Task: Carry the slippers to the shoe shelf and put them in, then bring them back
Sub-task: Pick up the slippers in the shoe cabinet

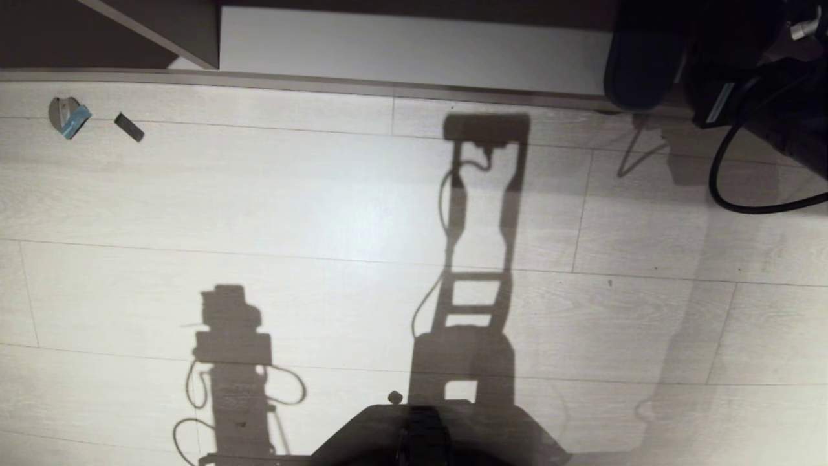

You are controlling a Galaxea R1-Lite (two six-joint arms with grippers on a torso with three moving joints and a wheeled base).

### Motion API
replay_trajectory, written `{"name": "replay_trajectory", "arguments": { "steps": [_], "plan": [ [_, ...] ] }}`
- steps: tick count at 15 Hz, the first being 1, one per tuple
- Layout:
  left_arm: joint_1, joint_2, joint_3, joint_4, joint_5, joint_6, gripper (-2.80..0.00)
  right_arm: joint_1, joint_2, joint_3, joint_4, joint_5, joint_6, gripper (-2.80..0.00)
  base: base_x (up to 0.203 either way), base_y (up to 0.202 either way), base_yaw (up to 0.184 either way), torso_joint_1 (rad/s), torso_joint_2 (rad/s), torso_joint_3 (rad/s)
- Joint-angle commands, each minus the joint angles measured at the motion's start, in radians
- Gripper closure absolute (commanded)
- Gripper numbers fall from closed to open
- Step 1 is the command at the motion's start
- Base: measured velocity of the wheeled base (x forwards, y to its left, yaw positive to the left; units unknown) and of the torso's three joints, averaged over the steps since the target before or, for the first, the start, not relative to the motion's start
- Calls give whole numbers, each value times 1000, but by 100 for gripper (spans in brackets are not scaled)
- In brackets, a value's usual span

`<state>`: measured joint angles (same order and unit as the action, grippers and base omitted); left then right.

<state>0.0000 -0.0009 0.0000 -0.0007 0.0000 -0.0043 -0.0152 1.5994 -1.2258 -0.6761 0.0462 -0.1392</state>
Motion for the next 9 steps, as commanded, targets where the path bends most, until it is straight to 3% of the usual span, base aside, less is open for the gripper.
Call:
{"name": "replay_trajectory", "arguments": {
  "steps": [1,9],
  "plan": [
    [0,-1,0,-1,0,0,0,-24,-21,5,-2,4,-16,0,0,0,0,0,0,0],
    [0,1,0,-1,0,0,0,-32,-186,96,42,82,3,0,0,0,0,0,0,0]
  ]
}}
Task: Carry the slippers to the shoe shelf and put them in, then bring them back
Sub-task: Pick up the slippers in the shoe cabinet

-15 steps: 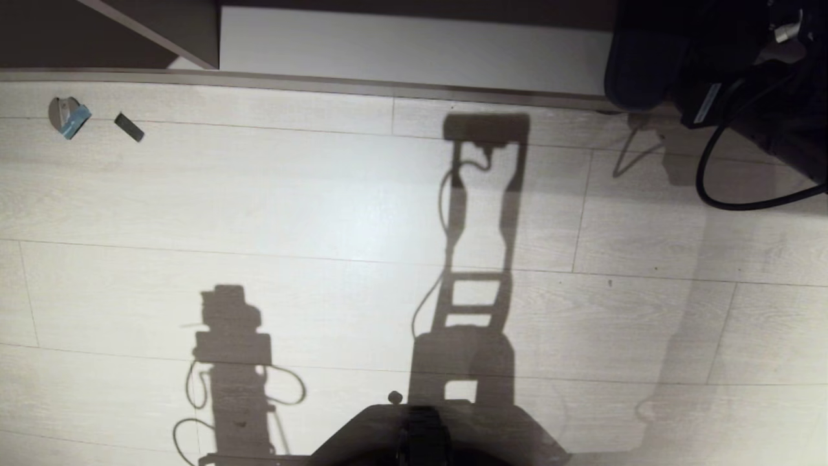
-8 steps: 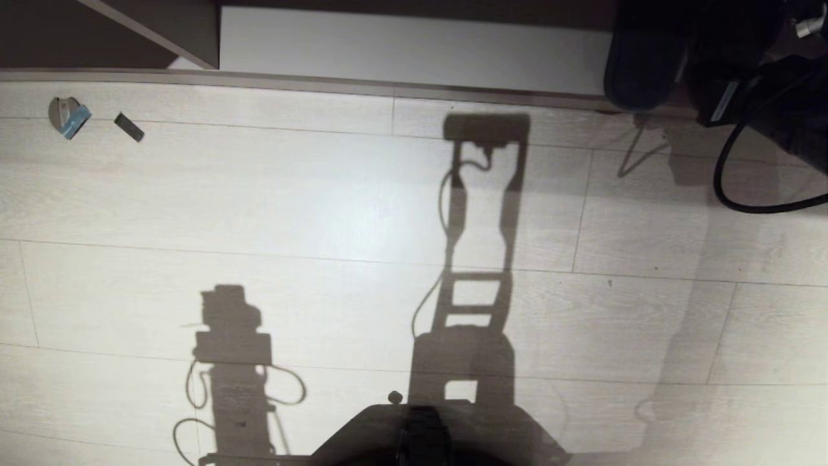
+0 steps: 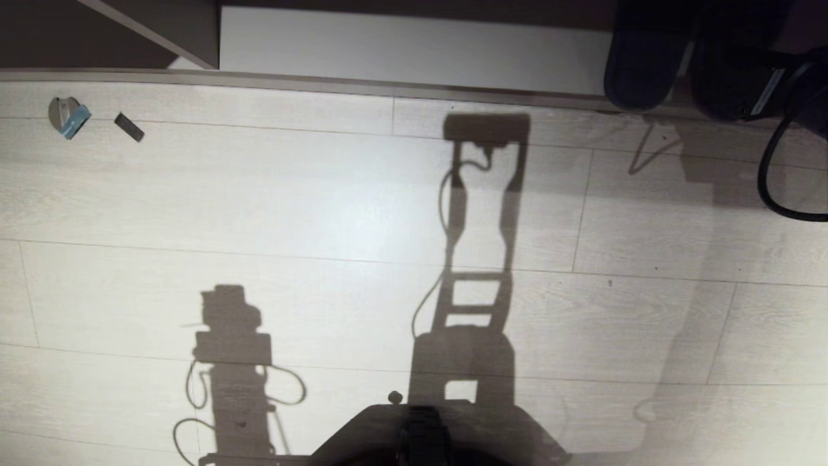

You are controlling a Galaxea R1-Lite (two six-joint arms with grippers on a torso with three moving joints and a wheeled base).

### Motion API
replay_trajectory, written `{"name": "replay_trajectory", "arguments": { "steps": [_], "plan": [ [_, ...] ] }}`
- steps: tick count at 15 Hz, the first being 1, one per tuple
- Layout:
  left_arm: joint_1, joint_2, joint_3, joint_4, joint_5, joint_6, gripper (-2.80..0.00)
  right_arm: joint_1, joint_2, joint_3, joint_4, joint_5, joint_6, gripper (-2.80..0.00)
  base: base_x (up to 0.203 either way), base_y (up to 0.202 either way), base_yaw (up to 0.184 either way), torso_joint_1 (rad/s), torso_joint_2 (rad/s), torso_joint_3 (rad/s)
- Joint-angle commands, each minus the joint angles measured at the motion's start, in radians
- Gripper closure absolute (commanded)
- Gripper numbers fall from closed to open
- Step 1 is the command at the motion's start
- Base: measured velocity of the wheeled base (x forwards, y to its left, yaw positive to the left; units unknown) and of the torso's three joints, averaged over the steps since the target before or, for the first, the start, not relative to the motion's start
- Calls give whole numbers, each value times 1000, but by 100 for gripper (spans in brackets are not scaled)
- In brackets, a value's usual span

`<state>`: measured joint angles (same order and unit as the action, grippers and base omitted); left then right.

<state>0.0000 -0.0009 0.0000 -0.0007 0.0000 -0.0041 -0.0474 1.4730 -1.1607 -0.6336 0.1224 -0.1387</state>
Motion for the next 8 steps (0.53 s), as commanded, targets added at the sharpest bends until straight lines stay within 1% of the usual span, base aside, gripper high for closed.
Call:
{"name": "replay_trajectory", "arguments": {
  "steps": [1,4,8],
  "plan": [
    [0,-1,0,-1,0,1,0,0,-95,72,1,21,8,0,0,0,0,0,0,0],
    [0,1,0,1,0,1,0,1,-217,238,3,69,12,0,0,0,0,0,0,0],
    [0,-1,0,-1,0,1,0,2,-396,448,2,84,13,0,0,0,0,0,0,0]
  ]
}}
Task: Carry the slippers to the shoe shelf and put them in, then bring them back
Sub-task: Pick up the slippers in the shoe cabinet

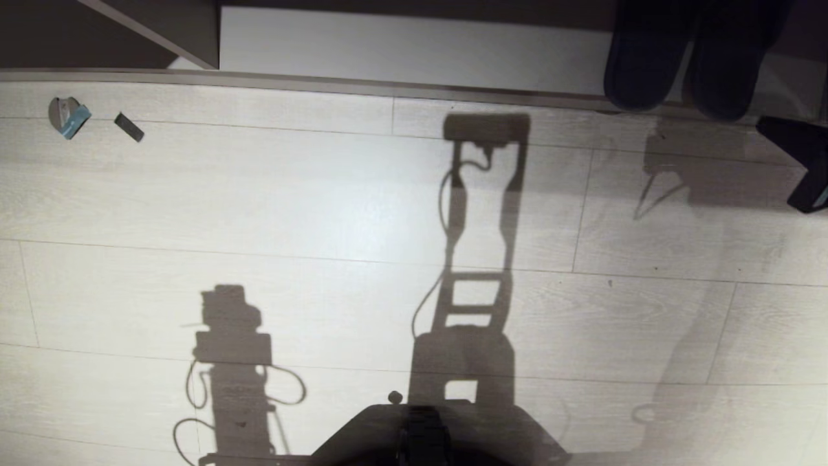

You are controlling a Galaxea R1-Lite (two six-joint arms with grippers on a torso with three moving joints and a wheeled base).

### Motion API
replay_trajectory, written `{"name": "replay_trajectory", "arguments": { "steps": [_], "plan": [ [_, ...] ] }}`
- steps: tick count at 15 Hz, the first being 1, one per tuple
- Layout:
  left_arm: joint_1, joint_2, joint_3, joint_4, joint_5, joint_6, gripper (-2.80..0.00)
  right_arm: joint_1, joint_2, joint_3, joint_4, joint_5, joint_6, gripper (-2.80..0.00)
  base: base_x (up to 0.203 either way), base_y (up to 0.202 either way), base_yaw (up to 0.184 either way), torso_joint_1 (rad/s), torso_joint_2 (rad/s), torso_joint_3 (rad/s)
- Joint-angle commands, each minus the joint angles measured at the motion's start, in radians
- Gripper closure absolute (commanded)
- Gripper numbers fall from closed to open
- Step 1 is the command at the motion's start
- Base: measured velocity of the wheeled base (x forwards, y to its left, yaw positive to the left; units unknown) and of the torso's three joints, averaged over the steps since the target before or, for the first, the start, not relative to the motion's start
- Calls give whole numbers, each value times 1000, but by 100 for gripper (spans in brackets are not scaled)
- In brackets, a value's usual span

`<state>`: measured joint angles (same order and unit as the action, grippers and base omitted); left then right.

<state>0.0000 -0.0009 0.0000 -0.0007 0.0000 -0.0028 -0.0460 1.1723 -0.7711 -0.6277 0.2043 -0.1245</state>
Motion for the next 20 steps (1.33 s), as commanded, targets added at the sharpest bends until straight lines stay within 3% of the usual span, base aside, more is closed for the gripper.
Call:
{"name": "replay_trajectory", "arguments": {
  "steps": [1,7,13,18,20],
  "plan": [
    [0,0,0,0,0,0,0,0,-145,106,-3,2,-2,0,0,0,0,0,0,0],
    [0,-1,0,-1,-2,4,0,-1,-510,383,20,-11,-5,0,0,0,0,0,0,0],
    [0,-1,0,-1,-1,3,0,5,-916,527,347,-14,-1,0,0,0,0,0,0,0],
    [0,-1,0,-1,-2,4,0,40,-1166,729,530,-111,22,0,0,0,0,0,0,0],
    [0,-1,0,-1,-1,4,0,43,-1173,764,564,-177,37,0,0,0,0,0,0,0]
  ]
}}
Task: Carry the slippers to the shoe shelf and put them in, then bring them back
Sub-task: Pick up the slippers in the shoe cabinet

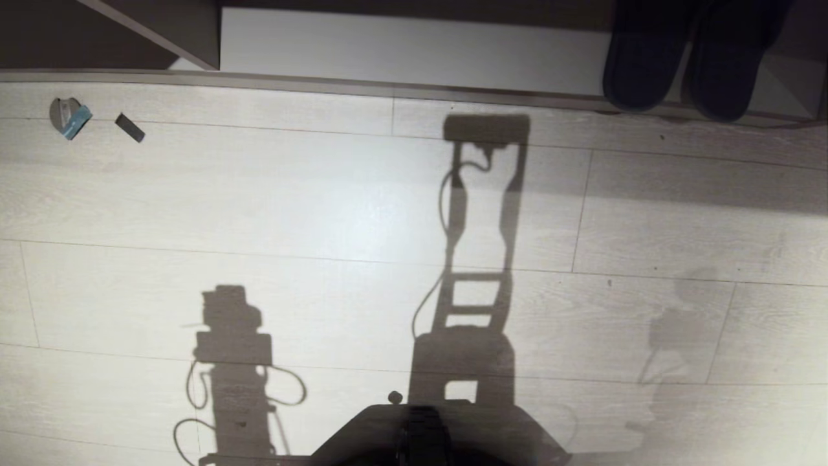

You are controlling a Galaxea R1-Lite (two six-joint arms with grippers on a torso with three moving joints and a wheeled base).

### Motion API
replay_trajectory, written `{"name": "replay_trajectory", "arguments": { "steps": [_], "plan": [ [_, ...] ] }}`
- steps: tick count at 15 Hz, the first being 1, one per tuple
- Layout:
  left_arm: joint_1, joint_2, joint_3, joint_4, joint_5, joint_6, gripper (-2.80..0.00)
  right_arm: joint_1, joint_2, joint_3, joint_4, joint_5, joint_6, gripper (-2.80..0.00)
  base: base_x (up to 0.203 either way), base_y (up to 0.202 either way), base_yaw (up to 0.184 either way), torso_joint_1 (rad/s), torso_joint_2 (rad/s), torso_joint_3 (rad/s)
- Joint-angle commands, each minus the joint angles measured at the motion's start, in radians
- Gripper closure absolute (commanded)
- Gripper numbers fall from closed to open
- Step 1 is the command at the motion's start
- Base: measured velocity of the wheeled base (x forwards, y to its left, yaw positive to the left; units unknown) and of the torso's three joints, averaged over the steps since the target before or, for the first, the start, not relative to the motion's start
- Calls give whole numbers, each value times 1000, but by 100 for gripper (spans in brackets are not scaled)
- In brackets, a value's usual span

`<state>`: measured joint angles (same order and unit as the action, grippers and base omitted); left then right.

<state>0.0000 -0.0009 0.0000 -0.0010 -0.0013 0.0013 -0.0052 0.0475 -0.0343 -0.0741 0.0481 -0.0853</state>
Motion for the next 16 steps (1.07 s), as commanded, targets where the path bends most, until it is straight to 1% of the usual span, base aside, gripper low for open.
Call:
{"name": "replay_trajectory", "arguments": {
  "steps": [1,2,3,7,16],
  "plan": [
    [0,1,0,-1,0,0,0,2,-48,32,69,-38,-5,0,0,0,0,0,0,0],
    [0,-1,0,-1,0,-1,0,2,-48,32,97,-44,-5,0,0,0,0,0,0,0],
    [0,1,0,-1,0,-4,0,2,-48,34,74,-44,-9,0,0,0,0,0,0,0],
    [0,0,0,-1,0,-4,0,2,-48,34,74,-40,-9,0,0,0,0,1,0,39],
    [0,-1,0,-1,1,-4,0,2,-48,34,74,-40,-5,0,0,0,0,3,3,197]
  ]
}}
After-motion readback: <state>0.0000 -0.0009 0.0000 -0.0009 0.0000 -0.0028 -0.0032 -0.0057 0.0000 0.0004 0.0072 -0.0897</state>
